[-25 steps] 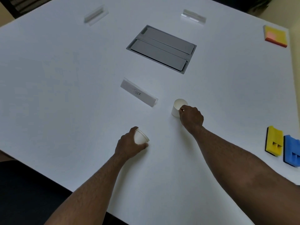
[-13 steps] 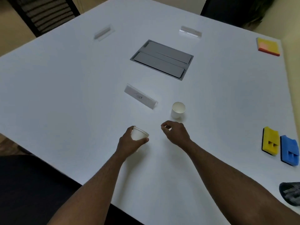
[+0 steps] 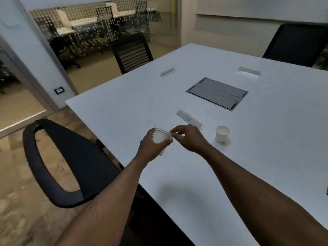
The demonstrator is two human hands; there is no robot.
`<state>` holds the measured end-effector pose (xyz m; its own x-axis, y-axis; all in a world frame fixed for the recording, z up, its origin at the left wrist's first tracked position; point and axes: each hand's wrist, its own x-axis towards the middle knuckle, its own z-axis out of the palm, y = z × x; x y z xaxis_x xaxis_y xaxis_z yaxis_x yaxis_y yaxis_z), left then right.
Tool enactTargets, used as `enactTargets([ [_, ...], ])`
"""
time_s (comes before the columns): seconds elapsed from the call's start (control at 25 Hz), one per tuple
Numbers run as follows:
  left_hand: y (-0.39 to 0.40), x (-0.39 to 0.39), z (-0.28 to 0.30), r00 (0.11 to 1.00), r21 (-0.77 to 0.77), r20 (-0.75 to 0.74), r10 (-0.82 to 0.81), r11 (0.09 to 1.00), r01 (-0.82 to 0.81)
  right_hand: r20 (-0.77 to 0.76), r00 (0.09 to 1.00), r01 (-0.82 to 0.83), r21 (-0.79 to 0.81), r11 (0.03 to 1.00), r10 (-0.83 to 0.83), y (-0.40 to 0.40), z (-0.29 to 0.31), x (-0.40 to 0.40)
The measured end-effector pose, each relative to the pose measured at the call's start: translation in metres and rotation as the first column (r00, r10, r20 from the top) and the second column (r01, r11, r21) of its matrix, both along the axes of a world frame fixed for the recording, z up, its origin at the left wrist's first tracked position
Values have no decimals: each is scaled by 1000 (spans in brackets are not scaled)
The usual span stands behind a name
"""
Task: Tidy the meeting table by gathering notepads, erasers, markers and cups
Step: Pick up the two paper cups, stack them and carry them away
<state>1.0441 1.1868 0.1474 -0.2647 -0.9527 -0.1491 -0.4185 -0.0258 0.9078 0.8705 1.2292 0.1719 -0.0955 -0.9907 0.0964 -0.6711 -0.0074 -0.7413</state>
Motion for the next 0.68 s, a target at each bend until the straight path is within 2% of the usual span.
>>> enactTargets([
  [0.2, -19, 75, 73, 992, -170, 2, 125, 978, -123, 17, 997, -75, -211, 975, 80, -31, 62, 76],
  [0.36, -33, 159, 118, 971, -323, 12, 241, 920, -224, 7, 987, -145, -368, 918, 159, -58, 100, 162],
  [0.52, -37, 277, 128, 919, -399, 51, 392, 851, -341, -54, 954, -293, -391, 873, 296, -86, 118, 278],
  [0.68, -45, 411, 118, 856, -444, 141, 497, 805, -394, -56, 925, -369, -369, 853, 376, -111, 117, 411],
])
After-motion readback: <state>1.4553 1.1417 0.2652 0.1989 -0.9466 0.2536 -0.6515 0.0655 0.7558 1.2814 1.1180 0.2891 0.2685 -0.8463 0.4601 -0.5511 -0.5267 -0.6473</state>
